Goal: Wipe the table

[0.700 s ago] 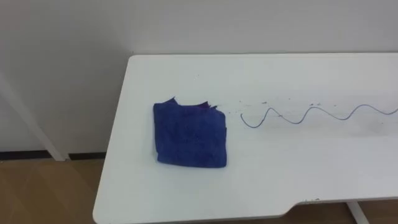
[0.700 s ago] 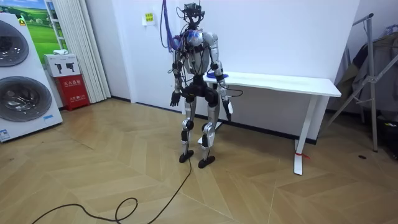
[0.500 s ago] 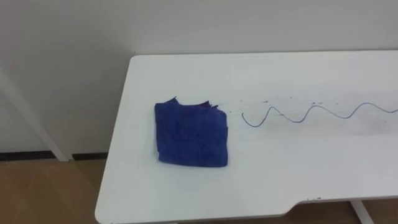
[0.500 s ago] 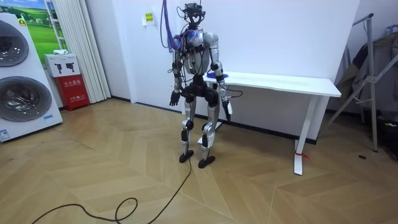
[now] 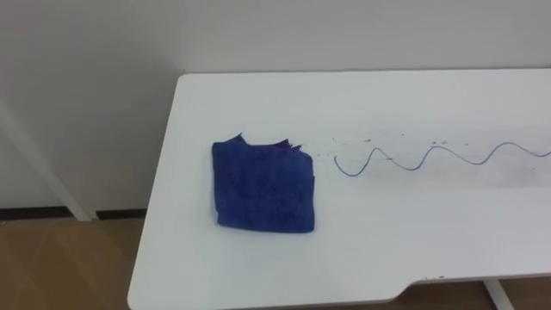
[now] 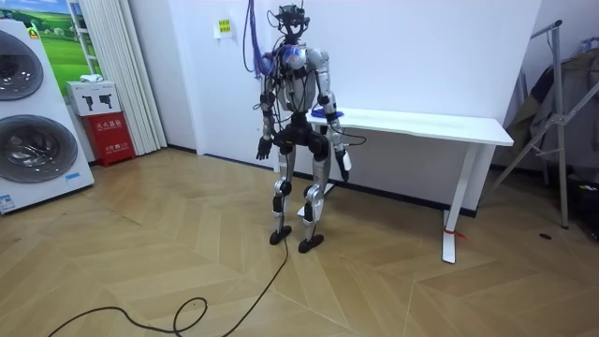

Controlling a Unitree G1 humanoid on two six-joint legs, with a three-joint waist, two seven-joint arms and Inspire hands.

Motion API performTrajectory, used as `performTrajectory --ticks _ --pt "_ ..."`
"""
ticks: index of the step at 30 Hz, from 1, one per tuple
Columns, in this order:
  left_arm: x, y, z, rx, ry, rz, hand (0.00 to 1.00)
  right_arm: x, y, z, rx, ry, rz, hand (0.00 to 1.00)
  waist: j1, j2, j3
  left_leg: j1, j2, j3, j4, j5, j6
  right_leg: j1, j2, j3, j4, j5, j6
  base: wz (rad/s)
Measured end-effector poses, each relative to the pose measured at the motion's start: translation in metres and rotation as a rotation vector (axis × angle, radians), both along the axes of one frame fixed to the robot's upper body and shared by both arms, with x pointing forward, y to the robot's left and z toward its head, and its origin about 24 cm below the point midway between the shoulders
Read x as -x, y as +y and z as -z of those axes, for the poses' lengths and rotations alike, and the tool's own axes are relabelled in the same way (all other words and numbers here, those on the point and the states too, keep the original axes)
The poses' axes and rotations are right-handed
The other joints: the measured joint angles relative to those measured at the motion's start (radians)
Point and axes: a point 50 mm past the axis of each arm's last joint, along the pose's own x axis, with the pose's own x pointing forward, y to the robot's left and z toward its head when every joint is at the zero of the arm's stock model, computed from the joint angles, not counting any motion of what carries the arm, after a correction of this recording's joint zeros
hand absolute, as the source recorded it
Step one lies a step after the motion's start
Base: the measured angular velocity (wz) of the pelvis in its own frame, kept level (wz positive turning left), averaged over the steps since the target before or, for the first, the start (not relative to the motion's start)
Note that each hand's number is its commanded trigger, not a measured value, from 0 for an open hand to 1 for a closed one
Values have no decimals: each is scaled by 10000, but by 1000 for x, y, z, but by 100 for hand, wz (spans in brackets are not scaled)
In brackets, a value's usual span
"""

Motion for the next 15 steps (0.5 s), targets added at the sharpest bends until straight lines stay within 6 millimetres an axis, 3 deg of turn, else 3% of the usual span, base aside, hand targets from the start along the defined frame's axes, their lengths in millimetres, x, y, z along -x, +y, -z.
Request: performTrajectory --ticks 5,9,13,14,15 --pt "4 10 -3 -263 -194 -844 0 36 -5 -3 377 125 3939 0 -74 -137 2 -1 30 99 -6 0 0 6 0 30 -72 -5 5 -2" --pt "13 23 -9 -688 -346 -1659 0 53 -19 -9 1166 -302 8790 0 -612 -230 4 -11 28 86 -14 -1 0 -13 14 78 -78 -4 7 -1" --pt "13 40 -16 -1383 -738 -2040 0 51 -56 -21 2554 -1355 11985 0 -1085 -337 -16 -11 11 106 -65 -5 5 -36 39 106 -66 -2 8 -3" --pt "11 45 -18 -1537 -835 -1982 0 43 -72 -27 3121 -1817 12351 0 -1116 -426 -56 7 9 192 -117 -5 5 -56 61 202 15 4 3 -25" --pt "8 49 -20 -1673 -991 -1910 0 27 -87 -33 3557 -2419 12256 0 -1095 -435 -41 -6 21 357 -133 -5 5 -204 79 338 131 16 -13 -44"
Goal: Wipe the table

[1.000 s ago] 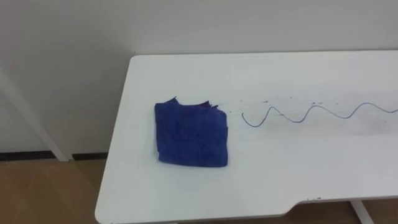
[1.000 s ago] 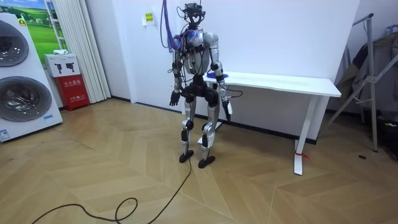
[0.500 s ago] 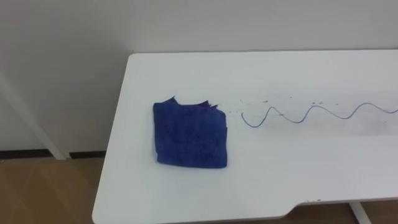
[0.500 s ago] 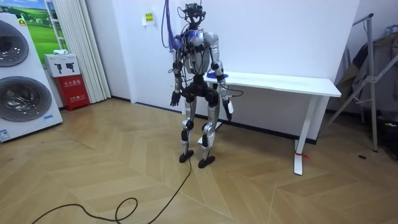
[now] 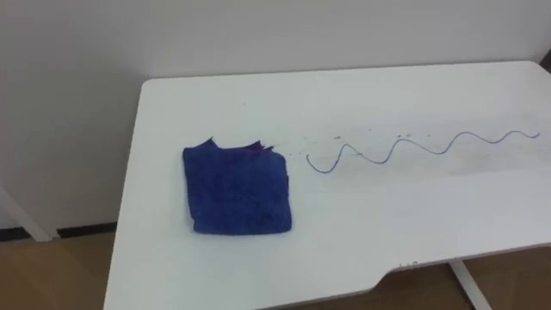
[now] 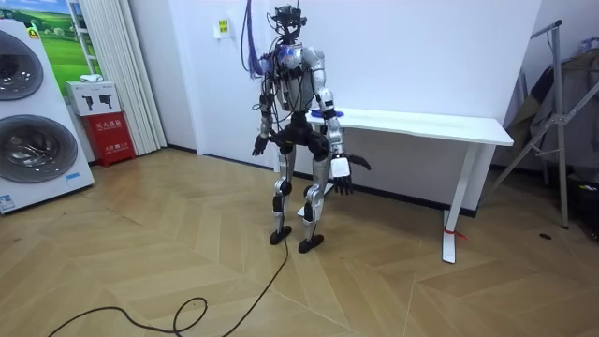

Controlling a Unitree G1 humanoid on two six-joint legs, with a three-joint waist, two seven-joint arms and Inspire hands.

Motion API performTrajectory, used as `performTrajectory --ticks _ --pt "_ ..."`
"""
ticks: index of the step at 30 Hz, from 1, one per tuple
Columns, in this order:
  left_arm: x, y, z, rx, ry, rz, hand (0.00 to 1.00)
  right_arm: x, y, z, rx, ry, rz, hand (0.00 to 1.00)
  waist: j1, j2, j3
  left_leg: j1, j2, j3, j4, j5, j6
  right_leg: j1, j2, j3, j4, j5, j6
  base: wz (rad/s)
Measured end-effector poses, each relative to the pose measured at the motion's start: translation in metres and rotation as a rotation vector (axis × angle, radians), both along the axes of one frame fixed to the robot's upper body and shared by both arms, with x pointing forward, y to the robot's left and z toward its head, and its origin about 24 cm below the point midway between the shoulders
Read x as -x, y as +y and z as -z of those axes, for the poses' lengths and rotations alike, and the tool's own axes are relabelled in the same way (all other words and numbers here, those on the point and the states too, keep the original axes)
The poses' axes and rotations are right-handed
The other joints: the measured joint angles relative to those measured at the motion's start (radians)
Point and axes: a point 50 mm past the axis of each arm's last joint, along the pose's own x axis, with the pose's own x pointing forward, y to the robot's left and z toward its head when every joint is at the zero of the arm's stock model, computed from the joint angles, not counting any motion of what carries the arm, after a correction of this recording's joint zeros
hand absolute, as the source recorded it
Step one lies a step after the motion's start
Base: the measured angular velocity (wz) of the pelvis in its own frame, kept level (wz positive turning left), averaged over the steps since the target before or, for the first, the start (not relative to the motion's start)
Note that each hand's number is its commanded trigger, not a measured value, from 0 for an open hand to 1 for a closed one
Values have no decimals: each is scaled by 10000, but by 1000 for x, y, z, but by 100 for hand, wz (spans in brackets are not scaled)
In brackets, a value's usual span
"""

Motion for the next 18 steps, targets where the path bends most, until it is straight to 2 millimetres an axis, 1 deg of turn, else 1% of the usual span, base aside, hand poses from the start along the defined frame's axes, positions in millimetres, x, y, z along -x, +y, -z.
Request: performTrajectory --ticks 1,2,3,4,5,6,7,8,9,10,11,12,13,14,15,16,18 --pt "-4 2 -2 -176 -143 118 0 -26 -17 -9 822 -363 -405 0 -18 -16 12 -38 6 49 3 1 2 -126 24 127 1 81 -23 -41" --pt "-6 3 -2 -213 -171 217 0 -41 -24 -14 1239 -552 -684 0 -46 -55 0 -63 9 55 6 2 4 -145 25 130 -6 120 -27 -27" --pt "-13 3 -2 -208 -251 478 0 -68 -36 -25 2098 -935 -1136 0 -56 -56 17 -118 14 123 8 3 5 -208 39 165 -21 175 -14 -8" --pt "-15 2 -2 -197 -294 619 0 -80 -40 -30 2496 -1133 -1373 0 -6 -100 19 -145 11 157 10 5 8 -269 77 200 -16 184 -8 -11" --pt "-23 2 -2 -175 -481 866 0 -107 -45 -43 3272 -1430 -1978 0 131 -140 16 -202 19 219 0 5 8 -412 143 323 1 203 0 -18" --pt "-26 1 -2 -144 -574 1024 0 -136 -49 -59 4179 -1848 -2821 0 212 -174 10 -285 33 258 5 4 9 -524 152 308 0 260 -14 -17" --pt "-28 0 -2 -128 -612 1104 0 -148 -51 -68 4665 -2088 -3135 0 247 -182 14 -341 36 260 15 4 10 -559 152 296 -8 287 -13 -6" --pt "-31 -1 -2 -84 -630 1261 0 -168 -54 -89 5826 -2491 -3805 0 360 -189 -4 -470 34 256 32 4 10 -679 153 302 -6 299 -7 0" --pt "-31 -2 -1 -51 -581 1384 0 -188 -53 -114 7145 -2890 -4639 0 494 -180 -39 -566 47 259 51 6 13 -702 162 282 11 356 -20 0" --pt "-33 -3 -2 -44 -635 1481 0 -198 -51 -127 7822 -3107 -5087 0 538 -190 -5 -594 58 254 78 7 14 -701 161 236 -16 383 -34 0" --pt "-30 -4 -1 -8 -514 1663 0 -216 -44 -148 9053 -3555 -5863 0 555 -156 74 -650 69 229 174 7 13 -708 149 162 -24 403 -50 7" --pt "-29 -7 0 64 -377 1844 0 -229 -34 -167 10146 -3893 -6750 0 615 -166 65 -649 84 224 196 8 12 -714 159 141 -12 404 -52 7" --pt "-29 -8 0 106 -330 1945 0 -236 -28 -176 10616 -4095 -7184 0 696 -187 49 -642 95 229 195 8 11 -709 171 143 -19 404 -52 0" --pt "-29 -11 1 197 -258 2138 0 -249 -14 -192 11401 -4551 -7957 0 788 -135 81 -643 115 230 190 8 10 -707 190 142 -39 405 -54 0" --pt "-30 -14 3 302 -208 2312 0 -261 1 -206 12120 -4983 -8670 0 894 -120 91 -656 125 187 178 9 9 -703 201 133 -40 405 -55 3" --pt "-32 -15 3 351 -215 2372 0 -266 8 -212 12499 -5118 -9043 0 933 -99 100 -693 130 143 178 9 9 -701 204 129 -48 405 -55 10" --pt "-36 -19 4 540 -205 2675 0 -279 35 -227 13457 -5666 -10461 0 1232 -79 90 -708 140 101 176 9 9 -689 198 87 -60 404 -56 11"
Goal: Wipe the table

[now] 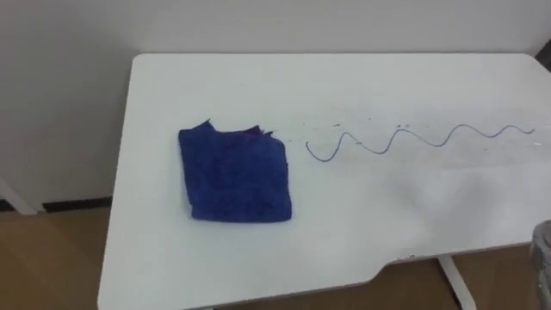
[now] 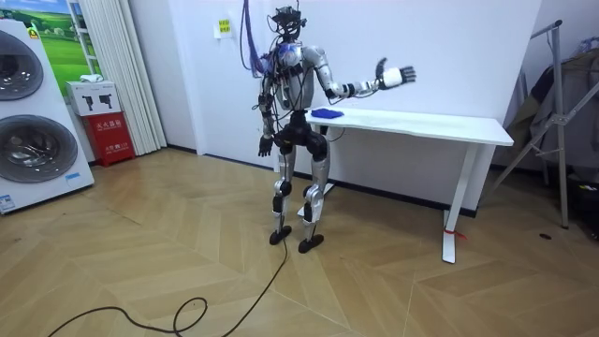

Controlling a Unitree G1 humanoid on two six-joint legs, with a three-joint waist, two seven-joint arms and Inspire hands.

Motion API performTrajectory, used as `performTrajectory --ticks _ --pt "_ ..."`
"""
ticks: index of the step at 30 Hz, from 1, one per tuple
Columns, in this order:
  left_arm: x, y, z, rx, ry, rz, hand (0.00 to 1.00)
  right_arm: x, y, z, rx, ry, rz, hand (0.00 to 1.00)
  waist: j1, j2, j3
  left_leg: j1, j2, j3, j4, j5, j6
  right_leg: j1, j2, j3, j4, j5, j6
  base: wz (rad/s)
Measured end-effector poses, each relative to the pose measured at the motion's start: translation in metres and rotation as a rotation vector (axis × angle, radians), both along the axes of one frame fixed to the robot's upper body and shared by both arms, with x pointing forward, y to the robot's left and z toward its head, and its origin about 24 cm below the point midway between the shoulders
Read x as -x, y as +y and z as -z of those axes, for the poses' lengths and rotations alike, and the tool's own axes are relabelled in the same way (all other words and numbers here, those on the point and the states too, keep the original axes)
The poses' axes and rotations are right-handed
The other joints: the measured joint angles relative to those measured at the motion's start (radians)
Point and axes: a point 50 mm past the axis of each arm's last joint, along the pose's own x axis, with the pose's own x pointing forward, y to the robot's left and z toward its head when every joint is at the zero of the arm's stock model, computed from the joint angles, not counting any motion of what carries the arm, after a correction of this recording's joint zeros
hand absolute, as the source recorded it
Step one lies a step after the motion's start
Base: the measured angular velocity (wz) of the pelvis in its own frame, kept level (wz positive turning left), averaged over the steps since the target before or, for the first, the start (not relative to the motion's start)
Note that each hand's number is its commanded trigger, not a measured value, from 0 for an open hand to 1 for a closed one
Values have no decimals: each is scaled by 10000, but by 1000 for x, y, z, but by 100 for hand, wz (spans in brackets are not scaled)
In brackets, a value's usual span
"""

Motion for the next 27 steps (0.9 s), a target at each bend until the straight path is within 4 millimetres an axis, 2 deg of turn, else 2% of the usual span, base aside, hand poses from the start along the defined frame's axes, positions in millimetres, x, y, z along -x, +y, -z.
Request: performTrajectory --ticks 4,8,9,12,15,19,24,27 --pt "-8 -7 1 194 -165 426 0 -12 47 -17 1801 -24 -2314 0 534 111 13 -40 33 -123 2 1 0 -33 -28 -19 -1 -2 -1 5" --pt "-8 -9 2 318 -60 665 0 -23 83 -29 3206 -120 -3862 0 828 64 -19 -82 30 -178 6 1 0 -19 -48 -101 11 -1 -1 5" --pt "-8 -10 2 347 -12 883 0 -23 95 -29 3652 -88 -4357 0 993 35 -40 -61 30 -187 8 1 0 15 -47 -120 0 -1 -1 6" --pt "-10 -15 4 485 6 1272 0 -21 123 -19 4702 488 -5686 0 1129 -15 -71 -73 13 -458 51 0 0 130 -78 -333 -9 -1 -1 22" --pt "-15 -16 3 559 -149 1359 0 -19 137 -13 5496 1056 -6491 0 1280 -92 -122 -199 -5 -632 132 1 0 148 -149 -619 -6 -2 -1 26" --pt "-18 -15 3 666 -88 1493 0 -16 152 2 6429 1933 -7296 0 1464 -34 -72 -212 -19 -730 154 2 3 176 -211 -780 -7 -1 -1 5" --pt "-23 -17 3 717 -87 1831 0 -13 155 52 7081 4521 -8105 0 1557 12 0 -266 -24 -762 109 2 2 173 -180 -789 -2 -1 -1 4" --pt "-26 -18 2 706 -224 1857 0 -11 148 69 7108 5636 -8165 0 1526 3 25 -335 -54 -779 118 3 4 145 -171 -800 -31 -1 -1 3"
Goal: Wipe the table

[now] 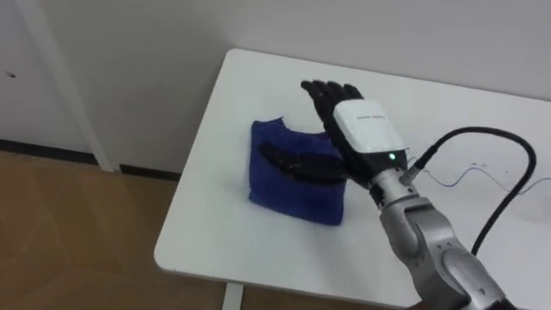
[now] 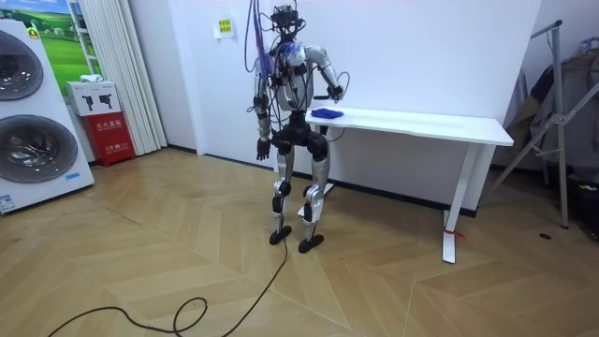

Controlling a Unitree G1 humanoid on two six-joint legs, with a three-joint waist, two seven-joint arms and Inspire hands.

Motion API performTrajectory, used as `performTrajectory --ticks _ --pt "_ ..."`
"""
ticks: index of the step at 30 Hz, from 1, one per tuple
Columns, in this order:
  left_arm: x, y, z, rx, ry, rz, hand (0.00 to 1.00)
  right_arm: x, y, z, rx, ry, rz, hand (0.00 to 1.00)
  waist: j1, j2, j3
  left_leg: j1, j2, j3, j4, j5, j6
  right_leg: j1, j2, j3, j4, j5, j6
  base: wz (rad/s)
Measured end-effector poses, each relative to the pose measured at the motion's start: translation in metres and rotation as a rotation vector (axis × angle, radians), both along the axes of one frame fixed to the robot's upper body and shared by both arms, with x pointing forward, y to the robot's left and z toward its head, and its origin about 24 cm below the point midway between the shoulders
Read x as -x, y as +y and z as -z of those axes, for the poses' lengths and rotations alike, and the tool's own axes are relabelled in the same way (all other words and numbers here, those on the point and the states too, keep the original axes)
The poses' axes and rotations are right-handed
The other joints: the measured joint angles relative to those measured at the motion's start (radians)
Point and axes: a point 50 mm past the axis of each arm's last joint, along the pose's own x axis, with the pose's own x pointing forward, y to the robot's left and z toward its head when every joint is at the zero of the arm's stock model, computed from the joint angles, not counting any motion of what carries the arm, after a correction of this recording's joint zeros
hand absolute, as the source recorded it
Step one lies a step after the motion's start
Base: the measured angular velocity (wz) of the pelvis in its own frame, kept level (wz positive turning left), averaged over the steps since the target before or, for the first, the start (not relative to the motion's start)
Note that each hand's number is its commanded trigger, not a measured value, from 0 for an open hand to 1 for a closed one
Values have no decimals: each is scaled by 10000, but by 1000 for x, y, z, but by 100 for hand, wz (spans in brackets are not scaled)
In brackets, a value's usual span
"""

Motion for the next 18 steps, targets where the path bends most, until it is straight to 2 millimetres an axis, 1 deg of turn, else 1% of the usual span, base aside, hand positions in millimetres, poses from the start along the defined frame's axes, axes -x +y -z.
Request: performTrajectory --ticks 1,3,4,5,6,7,10,12,15,18 --pt "-1 0 0 -2 -33 14 0 1 -2 4 72 152 58 0 -6 0 -1 1 -46 -12 6 1 1 7 1 2 -6 0 0 10" --pt "-3 0 -1 -14 -129 48 0 9 -10 20 544 777 242 0 3 -41 -28 -1 -88 -168 52 14 18 107 -29 -95 -136 0 1 15" --pt "-3 0 -1 -13 -126 61 0 11 -12 25 650 978 299 0 -4 -60 -37 -2 -96 -180 60 15 19 128 -48 -152 -156 -1 2 14" --pt "-3 0 -1 -1 -138 83 0 15 -17 34 785 1361 473 0 -43 -49 -31 2 -99 -179 64 15 20 141 -70 -220 -159 0 2 9" --pt "-5 0 -2 6 -228 72 0 19 -24 42 919 1748 694 0 -39 -78 -45 2 -101 -180 59 15 20 140 -82 -216 -161 0 3 7" --pt "-5 0 -2 -3 -237 73 0 21 -29 48 1003 1975 868 0 -41 -69 -38 3 -103 -180 39 16 20 140 -94 -216 -173 -1 4 0" --pt "-6 1 -3 -9 -232 92 0 21 -30 48 957 1932 878 0 -60 -78 -45 16 -71 -185 35 17 21 183 -130 -229 -221 -3 8 1" --pt "-8 1 -3 111 -202 146 0 24 -33 54 1037 2067 919 0 -71 -74 -33 135 -91 -186 25 17 21 361 -148 -243 -340 -5 23 6" --pt "-11 0 -3 91 -79 550 0 26 -36 59 1154 2274 1047 0 -40 -138 -74 175 -115 -206 30 16 22 433 -176 -267 -337 -18 55 7" --pt "-10 0 -3 107 -77 519 0 26 -38 61 1169 2331 1159 0 -25 -150 -82 168 -134 -221 37 23 36 455 -186 -281 -332 -4 78 6"
